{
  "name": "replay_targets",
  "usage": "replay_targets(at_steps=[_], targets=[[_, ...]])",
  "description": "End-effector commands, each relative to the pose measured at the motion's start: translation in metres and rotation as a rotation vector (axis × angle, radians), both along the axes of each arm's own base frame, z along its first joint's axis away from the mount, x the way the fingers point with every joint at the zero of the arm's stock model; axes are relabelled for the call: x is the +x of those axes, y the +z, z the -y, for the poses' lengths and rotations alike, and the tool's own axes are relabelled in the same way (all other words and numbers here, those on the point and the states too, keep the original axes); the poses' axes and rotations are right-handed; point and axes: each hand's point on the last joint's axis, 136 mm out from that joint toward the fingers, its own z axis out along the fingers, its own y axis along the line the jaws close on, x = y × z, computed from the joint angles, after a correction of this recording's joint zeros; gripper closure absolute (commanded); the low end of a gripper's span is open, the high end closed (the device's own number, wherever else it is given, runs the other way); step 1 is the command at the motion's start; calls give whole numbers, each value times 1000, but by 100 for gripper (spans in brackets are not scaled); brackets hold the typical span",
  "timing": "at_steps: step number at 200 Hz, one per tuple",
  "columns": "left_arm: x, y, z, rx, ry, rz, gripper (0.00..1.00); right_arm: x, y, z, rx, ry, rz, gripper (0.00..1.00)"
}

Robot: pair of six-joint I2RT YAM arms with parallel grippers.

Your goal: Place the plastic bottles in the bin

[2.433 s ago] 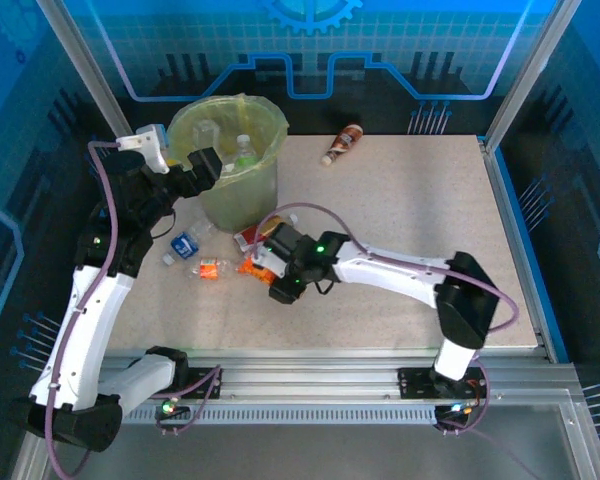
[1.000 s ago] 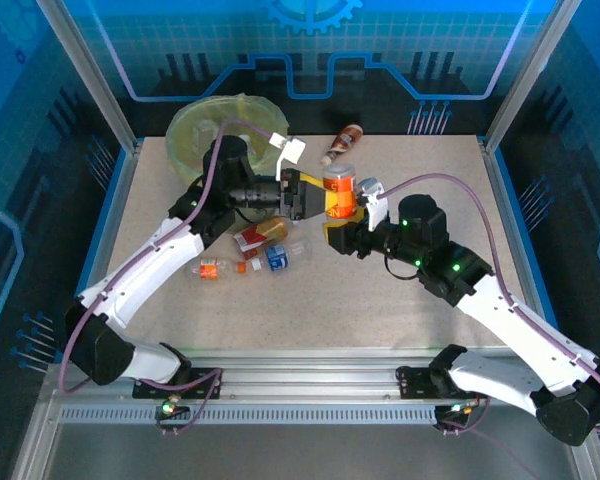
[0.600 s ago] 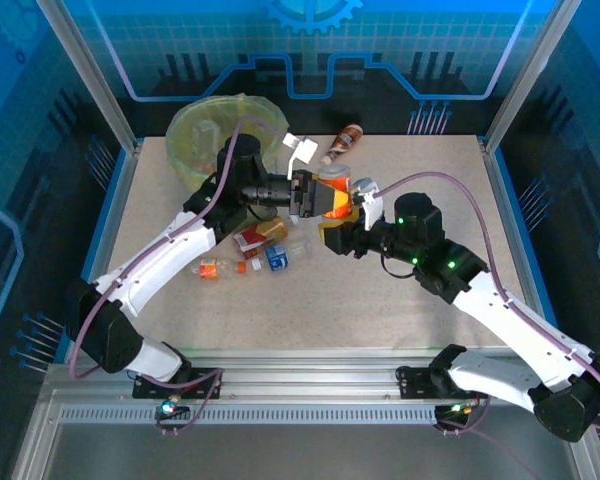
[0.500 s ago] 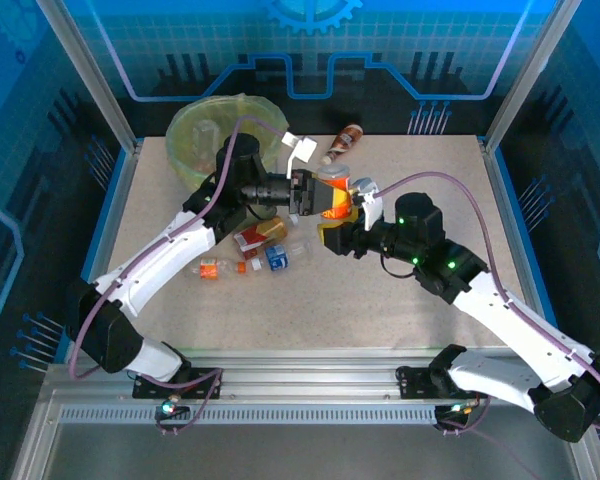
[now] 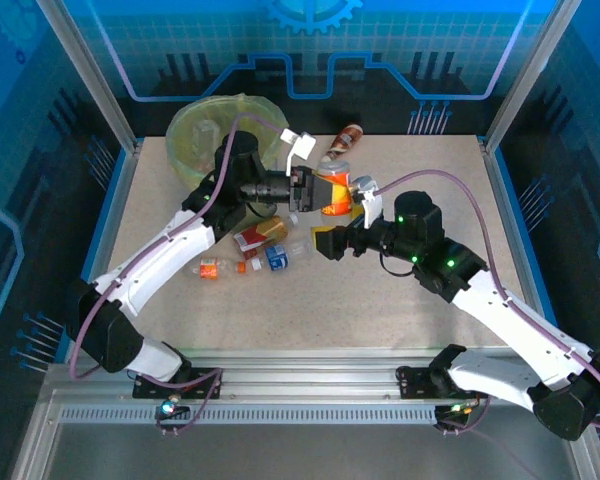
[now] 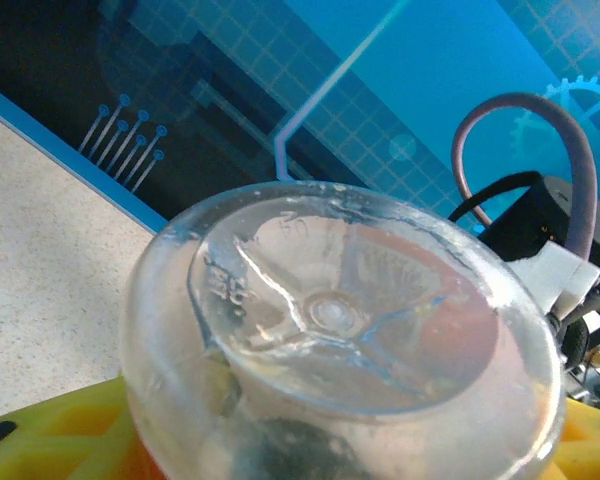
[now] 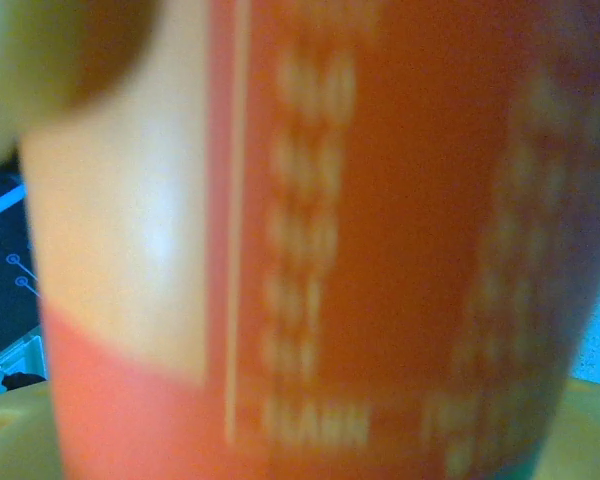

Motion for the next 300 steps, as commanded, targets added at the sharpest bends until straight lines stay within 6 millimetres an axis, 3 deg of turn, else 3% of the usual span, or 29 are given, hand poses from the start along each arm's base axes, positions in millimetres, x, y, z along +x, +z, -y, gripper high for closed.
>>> replay_targets(at_steps=[1,53,105,135,158,176,224,247,300], targets=[[14,33,-29,-3,121,92,56,0,12,6,8,-22,16,0],[73,56,-112,55,449,135,58,-4,19,16,25,-59,15,0],[129,78,-189,184,756,199,57,6,12,26,6,-149,-24,0],[164,71,-229,220,902,141,57,12,4,26,-17,-180,-55,0],[193,55,-256,156,993,4,57,14,0,23,-28,-179,-71,0],[212,37,-266,94,1023,-113,57,16,-2,22,-36,-182,-77,0],[242,0,-270,-23,1065,-280,54,21,-12,24,-62,-212,-104,0],[251,-15,-268,-86,1067,-338,54,23,-15,21,-67,-212,-112,0],[262,-54,-268,-79,1088,-406,41,29,-21,18,-91,-215,-125,0]])
